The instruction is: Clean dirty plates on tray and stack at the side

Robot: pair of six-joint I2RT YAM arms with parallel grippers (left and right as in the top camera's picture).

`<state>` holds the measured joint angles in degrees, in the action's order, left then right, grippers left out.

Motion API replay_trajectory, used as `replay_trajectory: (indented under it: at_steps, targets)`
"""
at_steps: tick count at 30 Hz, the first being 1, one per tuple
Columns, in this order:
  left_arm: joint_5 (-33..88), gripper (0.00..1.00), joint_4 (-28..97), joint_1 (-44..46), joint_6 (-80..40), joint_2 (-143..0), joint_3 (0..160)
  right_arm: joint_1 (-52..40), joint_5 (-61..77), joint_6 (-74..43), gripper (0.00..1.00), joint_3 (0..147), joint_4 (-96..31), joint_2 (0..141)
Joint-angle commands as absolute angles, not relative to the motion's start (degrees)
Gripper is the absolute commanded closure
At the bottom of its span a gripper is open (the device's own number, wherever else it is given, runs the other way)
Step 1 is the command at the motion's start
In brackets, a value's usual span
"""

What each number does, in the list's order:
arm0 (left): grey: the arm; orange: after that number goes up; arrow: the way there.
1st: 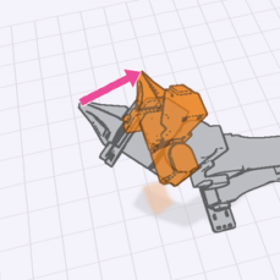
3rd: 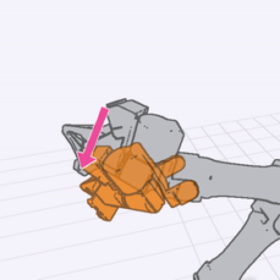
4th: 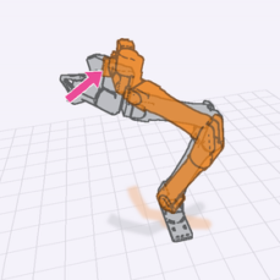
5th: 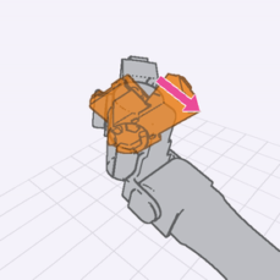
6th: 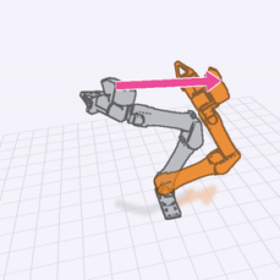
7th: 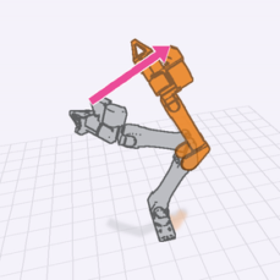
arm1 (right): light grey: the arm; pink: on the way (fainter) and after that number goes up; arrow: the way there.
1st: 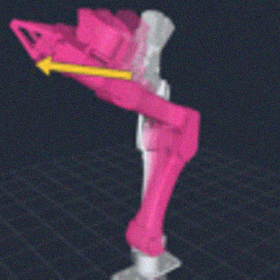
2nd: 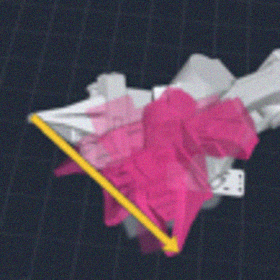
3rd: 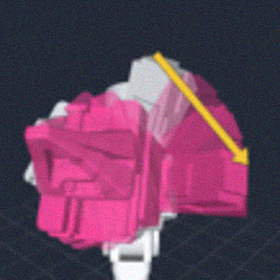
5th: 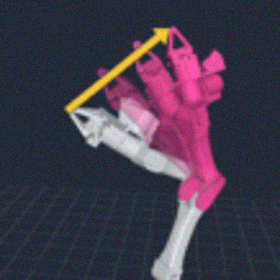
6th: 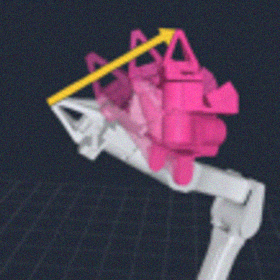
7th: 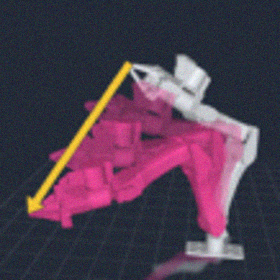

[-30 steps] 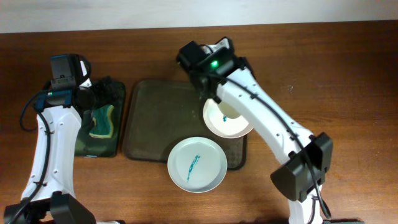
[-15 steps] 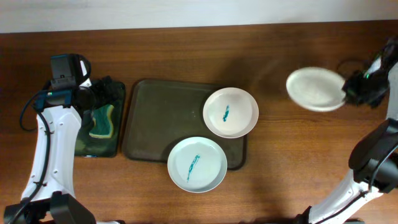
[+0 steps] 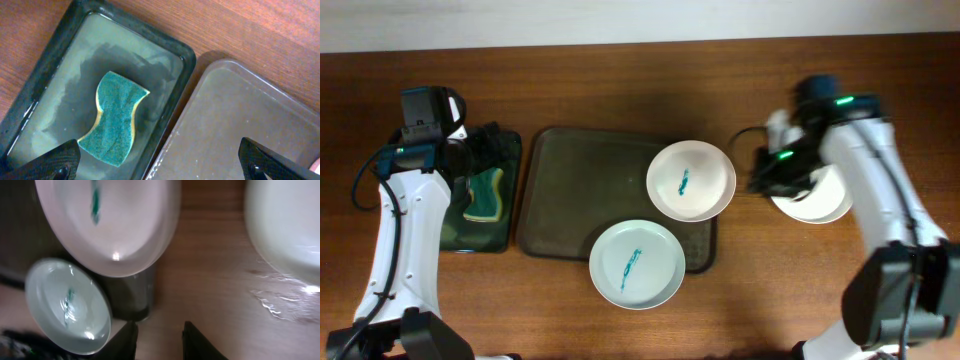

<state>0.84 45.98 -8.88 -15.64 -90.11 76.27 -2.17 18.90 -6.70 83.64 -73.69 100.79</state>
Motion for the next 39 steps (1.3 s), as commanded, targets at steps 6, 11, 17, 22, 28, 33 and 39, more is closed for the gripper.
replay_trajectory:
  at_steps: [6, 11, 17, 22, 28, 33, 39]
  targets:
    - [1.3, 0.01, 45.9, -9.2, -15.6, -89.4, 77.1, -15.7, 19.1, -10.4, 0.69, 62.9, -64.4, 90.8]
    - [1.3, 0.01, 45.9, -9.2, -15.6, -89.4, 77.1, -15.3, 11.8, -17.5, 0.5, 47.5, -44.5, 79.3]
    - [1.3, 0.0, 45.9, -9.2, -15.6, -89.4, 77.1, -15.2, 11.4, -20.1, 0.79, 47.5, -38.3, 92.2]
    - [1.3, 0.0, 45.9, -9.2, -15.6, -89.4, 77.1, -15.4, 15.9, -20.2, 0.79, 43.9, -32.6, 93.0]
    - [1.3, 0.01, 45.9, -9.2, -15.6, -89.4, 77.1, -15.4, 2.4, -19.9, 0.96, 43.3, -33.2, 92.9]
    - [1.3, 0.01, 45.9, -9.2, -15.6, -89.4, 77.1, -15.3, -13.2, -16.5, 0.96, 43.3, -32.5, 92.9]
    - [1.3, 0.01, 45.9, -9.2, -15.6, -89.4, 77.1, -15.2, -20.7, -10.7, 0.96, 43.3, -30.5, 92.9]
